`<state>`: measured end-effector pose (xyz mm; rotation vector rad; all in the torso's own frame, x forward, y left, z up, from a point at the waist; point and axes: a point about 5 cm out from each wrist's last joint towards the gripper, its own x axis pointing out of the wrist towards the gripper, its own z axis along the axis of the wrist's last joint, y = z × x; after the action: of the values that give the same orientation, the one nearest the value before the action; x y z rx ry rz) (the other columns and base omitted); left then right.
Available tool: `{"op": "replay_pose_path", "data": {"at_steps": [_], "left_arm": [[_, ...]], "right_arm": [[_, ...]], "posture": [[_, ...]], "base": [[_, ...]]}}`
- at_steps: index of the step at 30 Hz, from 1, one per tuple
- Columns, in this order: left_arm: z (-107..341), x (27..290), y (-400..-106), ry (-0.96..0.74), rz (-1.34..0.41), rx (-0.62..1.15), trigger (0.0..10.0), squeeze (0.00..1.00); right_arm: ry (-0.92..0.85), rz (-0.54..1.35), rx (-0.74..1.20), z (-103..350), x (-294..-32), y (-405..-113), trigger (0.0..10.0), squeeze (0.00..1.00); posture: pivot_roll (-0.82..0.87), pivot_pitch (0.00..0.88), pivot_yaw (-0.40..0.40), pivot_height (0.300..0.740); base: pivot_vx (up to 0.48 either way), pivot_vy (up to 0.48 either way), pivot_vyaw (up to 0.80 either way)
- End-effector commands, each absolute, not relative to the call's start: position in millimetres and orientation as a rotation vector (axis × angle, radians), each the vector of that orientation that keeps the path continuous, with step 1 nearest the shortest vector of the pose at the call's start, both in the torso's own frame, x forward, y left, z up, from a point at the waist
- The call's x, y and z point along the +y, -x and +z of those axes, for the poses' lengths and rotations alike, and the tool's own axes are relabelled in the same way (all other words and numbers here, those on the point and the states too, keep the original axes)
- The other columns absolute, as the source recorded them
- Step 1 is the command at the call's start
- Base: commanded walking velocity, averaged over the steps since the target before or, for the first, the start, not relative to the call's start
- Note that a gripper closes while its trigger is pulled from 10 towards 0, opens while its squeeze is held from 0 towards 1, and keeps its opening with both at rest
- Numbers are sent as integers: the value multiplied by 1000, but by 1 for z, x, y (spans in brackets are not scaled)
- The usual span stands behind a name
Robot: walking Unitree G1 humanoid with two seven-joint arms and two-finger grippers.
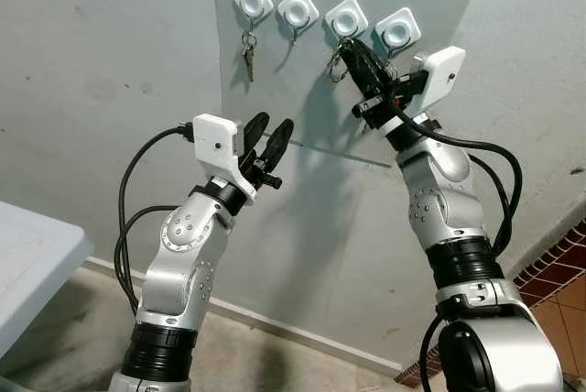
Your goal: Hang keys on a hook
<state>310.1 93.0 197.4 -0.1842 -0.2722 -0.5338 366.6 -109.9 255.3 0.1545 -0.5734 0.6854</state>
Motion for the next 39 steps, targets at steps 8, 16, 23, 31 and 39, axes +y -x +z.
{"op": "replay_pose_path", "data": {"at_steps": [8,16,23,31,39], "left_arm": [[201,92,-308,192,-541,-283,10000,0],[201,93,-308,199,-537,-282,10000,0],[200,94,-307,207,-528,-280,10000,0],[200,94,-307,214,-523,-280,10000,0],[200,94,-307,221,-522,-279,10000,0]], "right_arm": [[-141,721,-628,270,-110,-368,10000,0],[-104,734,-600,270,-108,-372,10000,0],[-48,733,-563,269,-108,-378,10000,0],[59,755,-541,266,-103,-380,10000,0],[158,765,-532,264,-100,-380,10000,0]], "posture": [[130,0,-74,740],[131,0,-77,740],[139,0,-85,740],[140,0,-86,740],[138,0,-85,740]], "base": [[0,0,0],[0,0,0],[0,0,0],[0,0,0],[0,0,0]]}}
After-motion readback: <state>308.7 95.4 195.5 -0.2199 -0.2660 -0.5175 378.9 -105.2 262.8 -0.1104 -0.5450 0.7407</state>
